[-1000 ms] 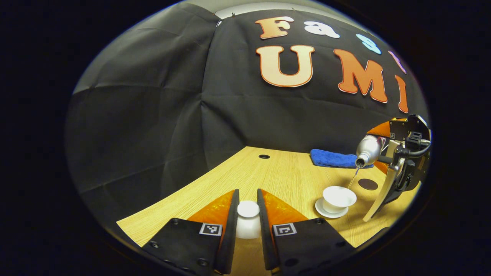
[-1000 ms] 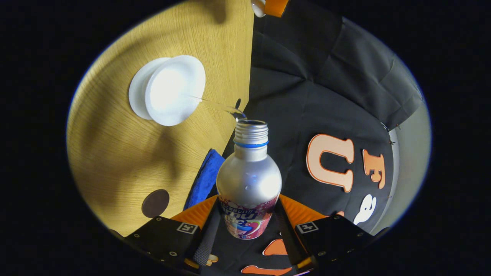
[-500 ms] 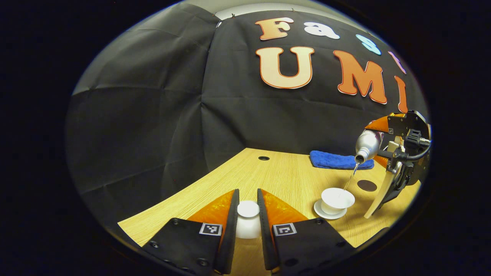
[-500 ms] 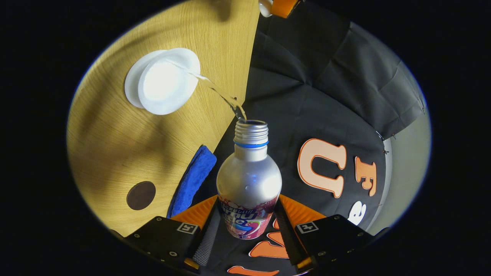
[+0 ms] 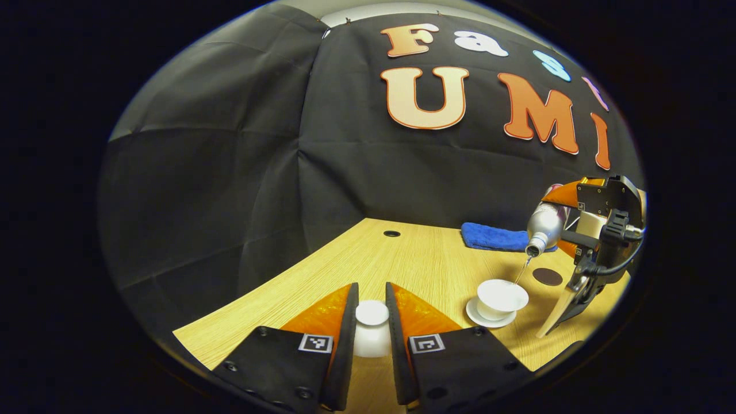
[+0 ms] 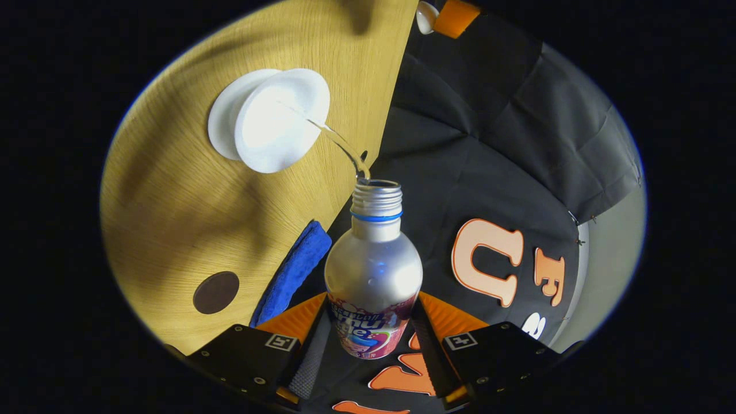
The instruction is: Open the teacup lid with one hand, grasp the water bottle and pour water into the teacup with the other hand; after pouring, place the water bottle on the coaster and then close the teacup lid.
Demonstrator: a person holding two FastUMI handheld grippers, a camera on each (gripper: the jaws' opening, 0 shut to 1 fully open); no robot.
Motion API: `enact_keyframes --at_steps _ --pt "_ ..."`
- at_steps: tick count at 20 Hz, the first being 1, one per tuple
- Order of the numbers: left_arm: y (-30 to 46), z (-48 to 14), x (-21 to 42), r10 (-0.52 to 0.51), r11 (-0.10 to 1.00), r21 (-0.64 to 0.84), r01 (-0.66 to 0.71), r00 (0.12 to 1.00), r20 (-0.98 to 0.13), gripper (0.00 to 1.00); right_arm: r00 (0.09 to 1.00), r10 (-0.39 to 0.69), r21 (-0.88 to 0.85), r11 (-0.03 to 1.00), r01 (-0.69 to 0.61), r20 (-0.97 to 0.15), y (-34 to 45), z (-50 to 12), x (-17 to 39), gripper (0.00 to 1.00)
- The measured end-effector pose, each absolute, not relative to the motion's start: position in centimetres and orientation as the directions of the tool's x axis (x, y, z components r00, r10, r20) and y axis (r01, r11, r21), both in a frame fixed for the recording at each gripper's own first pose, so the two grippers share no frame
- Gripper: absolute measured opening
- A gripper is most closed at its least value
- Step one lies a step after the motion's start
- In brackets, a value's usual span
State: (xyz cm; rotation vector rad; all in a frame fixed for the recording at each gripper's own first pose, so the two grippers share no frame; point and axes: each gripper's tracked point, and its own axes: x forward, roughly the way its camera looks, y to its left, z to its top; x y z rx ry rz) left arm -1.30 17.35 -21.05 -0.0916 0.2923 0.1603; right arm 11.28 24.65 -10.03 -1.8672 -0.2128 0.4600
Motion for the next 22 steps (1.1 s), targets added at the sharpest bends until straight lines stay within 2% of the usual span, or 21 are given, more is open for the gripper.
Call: enact_keyframes --at_steps 2,5,6,7,12,13,14,18,19,20,22 --pt "17.2 -21.0 -1.3 0.143 0.983 -0.069 -0.17 0.945 -0.294 0.38 0.906 0.362 -0.933 -0.35 -0.087 -0.22 24.6 -10.7 11.3 0.77" --pt "16.6 -21.1 -1.2 0.132 0.984 -0.078 -0.163 0.944 -0.302 0.35 0.898 0.378 -0.925 -0.373 -0.073 -0.224 25.2 -11.2 10.8 0.77" --pt "16.5 -21.1 -1.3 0.13 0.984 -0.079 -0.161 0.944 -0.302 0.31 0.897 0.381 -0.923 -0.379 -0.068 -0.222 25.3 -11.3 10.8 0.78" --pt "16.4 -21.0 -1.3 0.129 0.984 -0.08 -0.16 0.944 -0.303 0.35 0.897 0.383 -0.921 -0.385 -0.064 -0.222 25.2 -11.4 10.9 0.78" --pt "16.2 -20.6 -1.3 0.127 0.985 -0.077 -0.156 0.946 -0.297 0.35 0.896 0.387 -0.91 -0.411 -0.044 -0.218 25.4 -11.6 11.1 0.77" --pt "16.1 -20.6 -1.4 0.126 0.985 -0.076 -0.155 0.947 -0.296 0.31 0.895 0.39 -0.908 -0.417 -0.038 -0.216 25.5 -11.7 11.0 0.77" --pt "16.0 -20.7 -1.4 0.125 0.985 -0.076 -0.154 0.947 -0.297 0.34 0.894 0.394 -0.906 -0.423 -0.029 -0.212 25.5 -11.7 10.9 0.77" --pt "16.0 -20.4 -1.4 0.124 0.985 -0.078 -0.153 0.948 -0.294 0.34 0.889 0.404 -0.9 -0.435 -0.022 -0.217 25.7 -11.9 10.7 0.78" --pt "16.0 -20.4 -1.6 0.125 0.985 -0.077 -0.153 0.948 -0.292 0.31 0.888 0.405 -0.9 -0.436 -0.022 -0.218 25.7 -11.9 10.7 0.78" --pt "16.0 -20.3 -1.5 0.126 0.985 -0.075 -0.154 0.948 -0.291 0.34 0.887 0.407 -0.9 -0.435 -0.023 -0.219 25.7 -11.9 10.8 0.77" --pt "16.0 -20.2 -1.6 0.127 0.985 -0.074 -0.154 0.949 -0.289 0.34 0.885 0.41 -0.9 -0.436 -0.023 -0.221 25.7 -12.0 10.7 0.78"
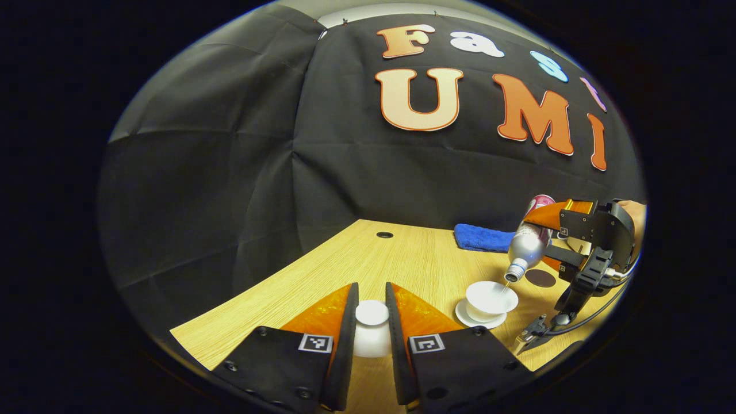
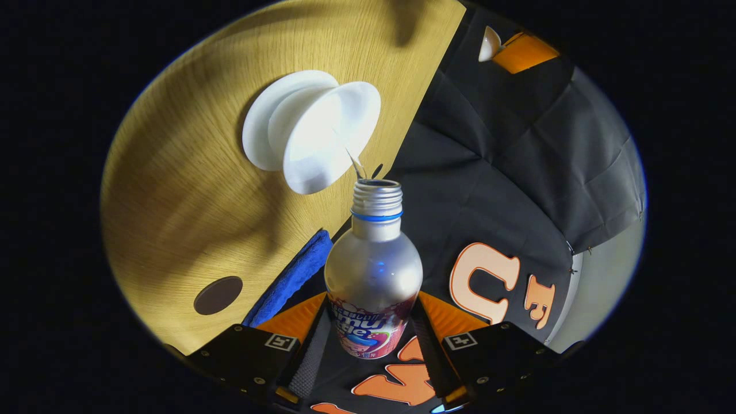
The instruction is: Open the teacup lid with one hand, grasp the water bottle and pour water into the teacup with the other hand; after pouring, place the water bottle on the coaster and then close the teacup lid.
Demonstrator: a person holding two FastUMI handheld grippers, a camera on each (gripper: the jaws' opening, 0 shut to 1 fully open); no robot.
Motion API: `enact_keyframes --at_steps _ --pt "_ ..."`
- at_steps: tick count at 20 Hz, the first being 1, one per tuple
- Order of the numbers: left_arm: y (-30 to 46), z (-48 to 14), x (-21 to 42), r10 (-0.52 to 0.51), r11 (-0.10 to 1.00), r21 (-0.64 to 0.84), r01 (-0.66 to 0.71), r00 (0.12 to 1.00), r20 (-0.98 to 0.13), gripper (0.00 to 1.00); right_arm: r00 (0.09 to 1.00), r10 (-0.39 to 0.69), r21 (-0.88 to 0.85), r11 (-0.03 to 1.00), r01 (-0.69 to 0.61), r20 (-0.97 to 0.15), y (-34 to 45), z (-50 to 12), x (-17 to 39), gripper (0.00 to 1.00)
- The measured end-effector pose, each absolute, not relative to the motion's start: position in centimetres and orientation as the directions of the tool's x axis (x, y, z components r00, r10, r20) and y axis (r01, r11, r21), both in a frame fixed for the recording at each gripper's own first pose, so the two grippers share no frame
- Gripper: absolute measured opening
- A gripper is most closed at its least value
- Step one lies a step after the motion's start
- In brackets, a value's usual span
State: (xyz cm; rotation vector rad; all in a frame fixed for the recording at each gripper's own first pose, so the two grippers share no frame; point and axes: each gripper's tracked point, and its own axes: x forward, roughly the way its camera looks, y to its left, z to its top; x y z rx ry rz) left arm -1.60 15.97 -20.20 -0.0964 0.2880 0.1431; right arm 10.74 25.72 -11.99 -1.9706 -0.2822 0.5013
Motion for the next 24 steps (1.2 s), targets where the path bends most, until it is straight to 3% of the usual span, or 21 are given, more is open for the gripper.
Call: enact_keyframes --at_steps 7,8,15,17,18,20,23,24 --pt "15.9 -20.1 -1.6 0.124 0.986 -0.075 -0.151 0.95 -0.288 0.34 0.882 0.409 -0.901 -0.433 -0.037 -0.233 25.6 -12.3 10.7 0.78" --pt "15.7 -20.1 -1.7 0.122 0.986 -0.075 -0.15 0.95 -0.286 0.31 0.883 0.407 -0.903 -0.426 -0.043 -0.234 25.6 -12.3 10.7 0.78" --pt "15.6 -19.9 -1.6 0.125 0.986 -0.071 -0.15 0.952 -0.28 0.35 0.882 0.41 -0.906 -0.42 -0.044 -0.233 25.6 -12.6 10.6 0.77" --pt "15.5 -19.8 -1.6 0.125 0.986 -0.071 -0.15 0.953 -0.278 0.31 0.881 0.409 -0.91 -0.411 -0.057 -0.239 25.5 -12.8 10.7 0.78" --pt "15.4 -19.8 -1.7 0.126 0.986 -0.07 -0.15 0.953 -0.277 0.34 0.88 0.405 -0.913 -0.401 -0.071 -0.247 25.4 -12.9 10.8 0.78" --pt "15.3 -19.8 -1.6 0.12 0.987 -0.074 -0.145 0.953 -0.277 0.31 0.874 0.394 -0.922 -0.362 -0.138 -0.285 25.2 -13.5 10.8 0.8" --pt "14.7 -19.5 -1.5 0.095 0.987 -0.102 -0.125 0.962 -0.256 0.35 0.854 0.376 -0.927 -0.251 -0.279 -0.359 24.6 -14.8 11.0 0.78" --pt "14.5 -19.4 -1.5 0.088 0.986 -0.115 -0.12 0.963 -0.256 0.3 0.846 0.374 -0.923 -0.211 -0.322 -0.381 24.4 -15.3 10.9 0.78"
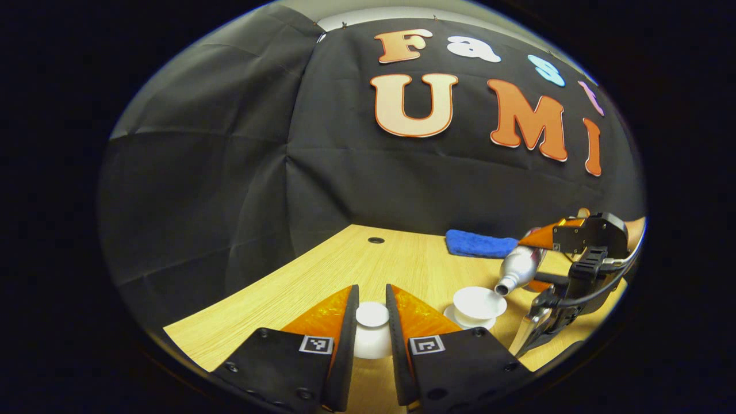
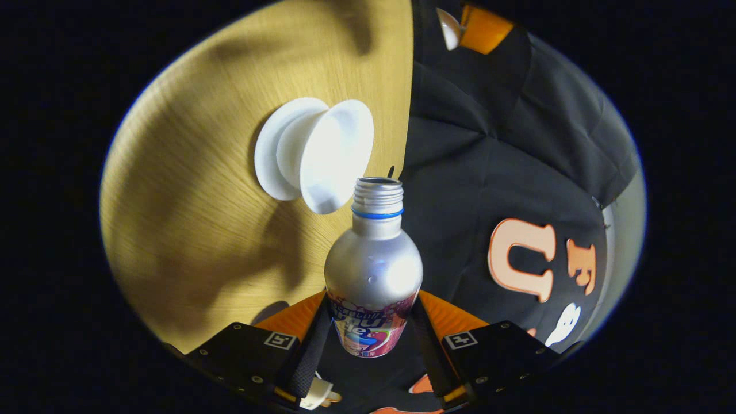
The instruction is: Open the teacup lid with one hand, grasp the water bottle and pour water into the teacup with the other hand; after pouring, place the water bottle on the coaster and then close the teacup lid.
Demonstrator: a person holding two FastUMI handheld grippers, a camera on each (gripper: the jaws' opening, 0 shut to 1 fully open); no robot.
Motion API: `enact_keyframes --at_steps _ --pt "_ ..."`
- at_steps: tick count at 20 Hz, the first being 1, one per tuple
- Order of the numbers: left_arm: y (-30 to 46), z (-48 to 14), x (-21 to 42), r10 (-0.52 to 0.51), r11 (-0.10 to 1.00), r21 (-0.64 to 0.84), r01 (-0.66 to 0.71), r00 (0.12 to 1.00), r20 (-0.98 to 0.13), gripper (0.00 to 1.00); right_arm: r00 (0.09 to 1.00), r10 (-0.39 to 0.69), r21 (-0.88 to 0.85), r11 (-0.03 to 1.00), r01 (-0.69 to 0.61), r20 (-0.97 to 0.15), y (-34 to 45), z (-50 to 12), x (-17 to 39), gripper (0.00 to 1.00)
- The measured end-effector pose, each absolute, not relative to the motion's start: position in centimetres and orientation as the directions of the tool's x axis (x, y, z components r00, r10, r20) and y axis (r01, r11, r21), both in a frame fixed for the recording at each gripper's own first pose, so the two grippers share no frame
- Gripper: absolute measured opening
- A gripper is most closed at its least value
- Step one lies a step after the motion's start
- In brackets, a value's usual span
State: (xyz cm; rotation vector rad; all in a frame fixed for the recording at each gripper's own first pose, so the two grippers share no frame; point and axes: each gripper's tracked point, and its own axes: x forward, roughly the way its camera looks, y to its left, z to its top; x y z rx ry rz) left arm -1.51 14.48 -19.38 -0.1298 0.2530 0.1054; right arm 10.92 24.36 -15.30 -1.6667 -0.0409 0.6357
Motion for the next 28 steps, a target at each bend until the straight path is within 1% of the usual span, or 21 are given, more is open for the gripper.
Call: enact_keyframes --at_steps 1,2,3,4,5,7,12,16,20,21,22,26,28 --pt "14.4 -19.6 -1.4 0.084 0.986 -0.12 -0.118 0.964 -0.254 0.34 0.839 0.377 -0.92 -0.172 -0.353 -0.392 24.4 -15.6 10.5 0.78" --pt "14.3 -19.7 -1.3 0.083 0.986 -0.119 -0.116 0.963 -0.255 0.34 0.837 0.375 -0.917 -0.137 -0.375 -0.399 24.3 -15.8 10.2 0.78" --pt "14.2 -19.6 -1.3 0.08 0.987 -0.118 -0.113 0.964 -0.255 0.34 0.833 0.376 -0.912 -0.106 -0.397 -0.406 24.2 -16.1 9.9 0.78" --pt "13.9 -19.4 -1.2 0.075 0.987 -0.119 -0.107 0.965 -0.25 0.3 0.827 0.372 -0.903 -0.08 -0.423 -0.421 23.9 -16.3 9.8 0.79" --pt "13.6 -19.1 -1.2 0.068 0.988 -0.12 -0.099 0.967 -0.244 0.34 0.822 0.37 -0.894 -0.059 -0.444 -0.433 23.7 -16.6 9.6 0.79" --pt "13.0 -18.5 -0.9 0.057 0.99 -0.114 -0.085 0.971 -0.232 0.34 0.815 0.373 -0.881 -0.01 -0.474 -0.443 23.2 -16.7 9.1 0.79" --pt "11.1 -17.4 -0.4 0.035 0.993 -0.103 -0.058 0.976 -0.217 0.34 0.802 0.376 -0.815 0.173 -0.553 -0.464 21.4 -16.8 8.8 0.78" --pt "8.9 -16.6 0.1 0.001 0.995 -0.1 -0.022 0.98 -0.199 0.34 0.803 0.37 -0.759 0.298 -0.579 -0.467 19.2 -16.6 9.8 0.79" --pt "6.6 -16.1 1.0 -0.027 0.996 -0.086 0.011 0.981 -0.191 0.34 0.803 0.37 -0.669 0.445 -0.595 -0.467 16.9 -16.8 10.8 0.79" --pt "6.0 -16.0 1.1 -0.034 0.996 -0.082 0.019 0.981 -0.19 0.3 0.804 0.371 -0.646 0.48 -0.594 -0.464 16.5 -16.8 10.9 0.79" --pt "5.5 -16.0 1.4 -0.041 0.997 -0.079 0.026 0.981 -0.189 0.34 0.804 0.371 -0.618 0.514 -0.594 -0.464 16.0 -16.9 11.1 0.79" --pt "3.4 -16.0 2.1 -0.062 0.996 -0.074 0.049 0.98 -0.187 0.34 0.8 0.391 -0.491 0.639 -0.592 -0.455 14.4 -16.6 11.7 0.79" --pt "2.7 -16.1 2.4 -0.07 0.996 -0.073 0.057 0.98 -0.189 0.34 0.776 0.42 -0.377 0.7 -0.607 -0.471 14.3 -16.7 11.7 0.79"
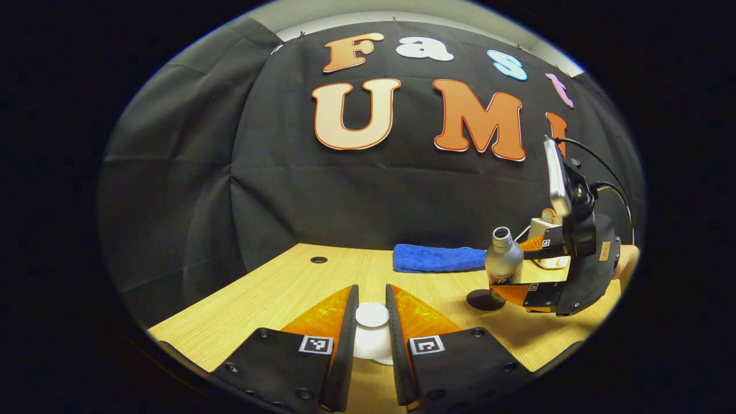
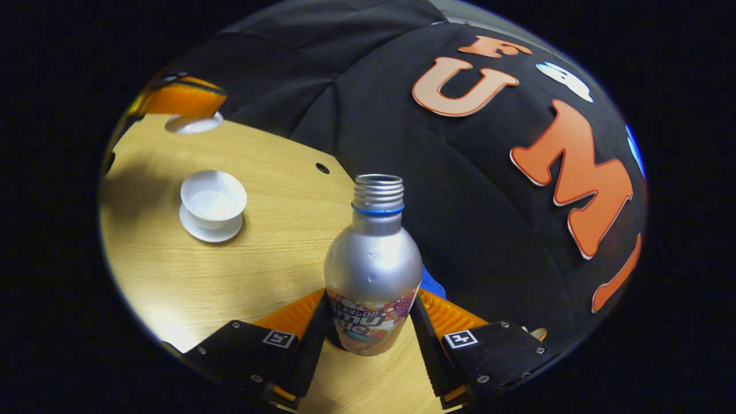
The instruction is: Open the teacup lid with one hand, grasp the water bottle and pour water into the teacup with the other hand; after pouring, place the water bottle on the coaster and then close the teacup lid.
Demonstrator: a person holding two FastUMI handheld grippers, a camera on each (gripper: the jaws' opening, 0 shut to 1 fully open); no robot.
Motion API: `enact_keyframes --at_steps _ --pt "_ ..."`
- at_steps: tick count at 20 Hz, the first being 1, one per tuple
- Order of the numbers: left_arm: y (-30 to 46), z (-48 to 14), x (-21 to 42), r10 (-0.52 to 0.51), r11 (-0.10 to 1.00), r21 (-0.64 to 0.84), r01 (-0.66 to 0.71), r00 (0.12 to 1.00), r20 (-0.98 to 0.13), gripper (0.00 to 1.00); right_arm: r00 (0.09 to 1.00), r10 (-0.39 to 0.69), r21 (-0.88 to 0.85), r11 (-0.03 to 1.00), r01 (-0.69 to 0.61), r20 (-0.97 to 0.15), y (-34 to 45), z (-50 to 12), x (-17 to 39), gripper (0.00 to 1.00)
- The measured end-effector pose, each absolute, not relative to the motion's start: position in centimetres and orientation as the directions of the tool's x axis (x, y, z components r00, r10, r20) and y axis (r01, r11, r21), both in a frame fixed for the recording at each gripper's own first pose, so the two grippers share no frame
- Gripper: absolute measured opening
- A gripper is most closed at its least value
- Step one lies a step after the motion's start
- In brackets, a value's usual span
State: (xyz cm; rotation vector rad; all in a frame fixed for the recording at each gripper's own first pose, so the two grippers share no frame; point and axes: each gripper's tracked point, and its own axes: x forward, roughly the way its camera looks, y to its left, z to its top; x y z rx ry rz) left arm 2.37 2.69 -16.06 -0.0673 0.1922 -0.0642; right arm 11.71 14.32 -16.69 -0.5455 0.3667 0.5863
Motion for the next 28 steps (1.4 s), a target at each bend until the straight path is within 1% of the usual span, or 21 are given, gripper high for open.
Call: enact_keyframes --at_steps 2,3,4,5,6,7,8,10,12,13,14,15,16,18,19,20,21,22,23,27,28 --pt "1.9 -16.1 2.6 -0.08 0.995 -0.074 0.067 0.979 -0.189 0.31 0.756 0.451 -0.274 0.74 -0.614 -0.474 15.0 -16.8 11.5 0.79" --pt "1.6 -16.2 2.9 -0.084 0.995 -0.076 0.07 0.979 -0.187 0.34 0.752 0.458 -0.231 0.759 -0.608 -0.474 15.0 -16.9 11.4 0.79" --pt "1.2 -16.3 3.1 -0.089 0.994 -0.081 0.075 0.978 -0.188 0.3 0.749 0.462 -0.194 0.776 -0.601 -0.475 14.8 -17.0 11.5 0.79" --pt "0.8 -16.5 3.3 -0.094 0.993 -0.086 0.079 0.977 -0.189 0.3 0.747 0.465 -0.159 0.79 -0.593 -0.475 14.5 -17.0 11.4 0.79" --pt "0.4 -16.6 3.5 -0.1 0.992 -0.092 0.083 0.977 -0.189 0.34 0.751 0.463 -0.134 0.804 -0.579 -0.47 14.4 -17.1 11.9 0.79" --pt "0.1 -16.7 3.7 -0.105 0.991 -0.096 0.088 0.976 -0.19 0.34 0.752 0.461 -0.105 0.817 -0.567 -0.471 14.2 -17.4 12.1 0.79" --pt "-0.2 -16.7 3.9 -0.109 0.991 -0.1 0.091 0.976 -0.187 0.31 0.75 0.463 -0.069 0.829 -0.555 -0.473 14.2 -17.7 12.2 0.79" --pt "-0.6 -17.2 4.2 -0.115 0.99 -0.108 0.096 0.975 -0.19 0.34 0.753 0.468 -0.005 0.848 -0.53 -0.463 13.8 -17.8 12.7 0.79" --pt "-1.0 -17.5 4.5 -0.118 0.989 -0.108 0.098 0.973 -0.196 0.34 0.768 0.459 0.044 0.868 -0.494 -0.447 13.4 -17.7 12.6 0.79" --pt "-1.0 -17.7 4.6 -0.119 0.989 -0.108 0.098 0.972 -0.202 0.31 0.77 0.455 0.068 0.876 -0.478 -0.447 13.2 -17.5 12.6 0.79" --pt "-1.2 -18.0 4.5 -0.12 0.989 -0.111 0.099 0.971 -0.205 0.34 0.773 0.45 0.084 0.882 -0.465 -0.448 13.0 -17.5 12.8 0.76" --pt "-1.3 -18.1 4.7 -0.122 0.988 -0.116 0.099 0.971 -0.208 0.35 0.776 0.443 0.086 0.886 -0.456 -0.449 12.8 -17.5 13.0 0.76" --pt "-1.4 -18.4 4.7 -0.121 0.988 -0.119 0.098 0.97 -0.211 0.35 0.783 0.433 0.081 0.891 -0.447 -0.447 12.8 -17.6 13.3 0.79" --pt "-1.5 -18.8 4.8 -0.117 0.989 -0.111 0.095 0.969 -0.218 0.35 0.78 0.432 0.107 0.895 -0.433 -0.452 13.4 -18.4 13.9 0.79" --pt "-1.6 -18.9 4.7 -0.118 0.99 -0.107 0.096 0.968 -0.22 0.31 0.776 0.436 0.126 0.895 -0.428 -0.456 13.6 -18.9 14.0 0.79" --pt "-1.7 -19.1 4.8 -0.12 0.989 -0.107 0.098 0.968 -0.222 0.34 0.77 0.434 0.138 0.896 -0.421 -0.467 13.7 -19.3 14.1 0.79" --pt "-1.7 -19.3 4.9 -0.12 0.989 -0.108 0.098 0.967 -0.224 0.34 0.763 0.429 0.138 0.898 -0.418 -0.483 13.7 -19.8 14.0 0.76" --pt "-1.6 -19.4 5.0 -0.118 0.989 -0.11 0.095 0.967 -0.226 0.34 0.776 0.436 0.156 0.897 -0.413 -0.456 13.8 -19.4 14.2 0.79" --pt "-1.6 -19.5 5.2 -0.115 0.99 -0.11 0.092 0.967 -0.225 0.34 0.773 0.428 0.163 0.902 -0.401 -0.469 13.9 -19.8 14.4 0.8" --pt "-1.6 -20.2 5.9 -0.114 0.989 -0.122 0.087 0.965 -0.236 0.34 0.767 0.437 0.185 0.898 -0.398 -0.47 13.9 -20.0 14.3 0.79" --pt "-1.6 -20.5 6.0 -0.118 0.988 -0.13 0.088 0.963 -0.243 0.39 0.768 0.435 0.186 0.9 -0.395 -0.471 13.8 -20.0 14.5 0.8"
